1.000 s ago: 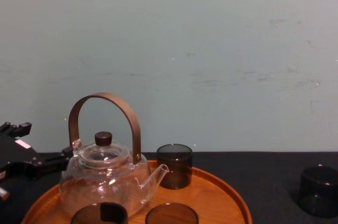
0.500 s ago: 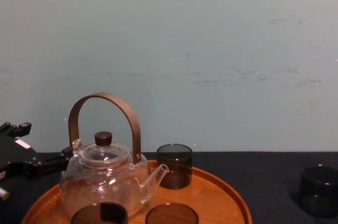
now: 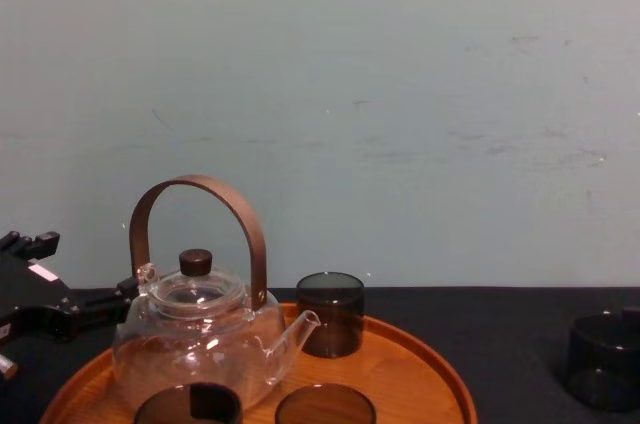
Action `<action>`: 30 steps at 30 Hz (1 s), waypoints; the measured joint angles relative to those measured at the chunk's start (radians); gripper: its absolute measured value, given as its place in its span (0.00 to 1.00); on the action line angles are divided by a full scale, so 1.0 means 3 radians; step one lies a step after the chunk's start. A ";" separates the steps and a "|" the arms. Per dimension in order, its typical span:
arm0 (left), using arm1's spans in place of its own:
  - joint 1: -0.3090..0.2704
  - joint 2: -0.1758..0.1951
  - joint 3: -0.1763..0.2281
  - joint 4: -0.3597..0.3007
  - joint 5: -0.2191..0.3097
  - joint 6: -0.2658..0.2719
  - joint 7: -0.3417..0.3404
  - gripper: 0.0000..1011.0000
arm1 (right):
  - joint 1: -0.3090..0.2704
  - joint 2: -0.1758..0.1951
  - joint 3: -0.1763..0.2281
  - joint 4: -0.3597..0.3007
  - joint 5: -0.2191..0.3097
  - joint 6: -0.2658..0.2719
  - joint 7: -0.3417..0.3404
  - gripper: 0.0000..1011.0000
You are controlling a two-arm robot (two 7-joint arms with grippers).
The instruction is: Pick up the glass from the table and place it on the tray.
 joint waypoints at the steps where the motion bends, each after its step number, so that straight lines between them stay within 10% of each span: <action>1: 0.0000 0.0000 0.0000 0.0000 0.0000 0.0000 0.0000 0.99 | 0.0017 -0.0004 -0.0007 0.0017 -0.0004 0.0000 0.0005 0.99; 30: 0.0000 0.0000 0.0000 0.0000 0.0000 0.0000 0.0000 0.99 | 0.0594 -0.0267 -0.0269 0.0836 -0.0119 -0.0137 0.0254 0.99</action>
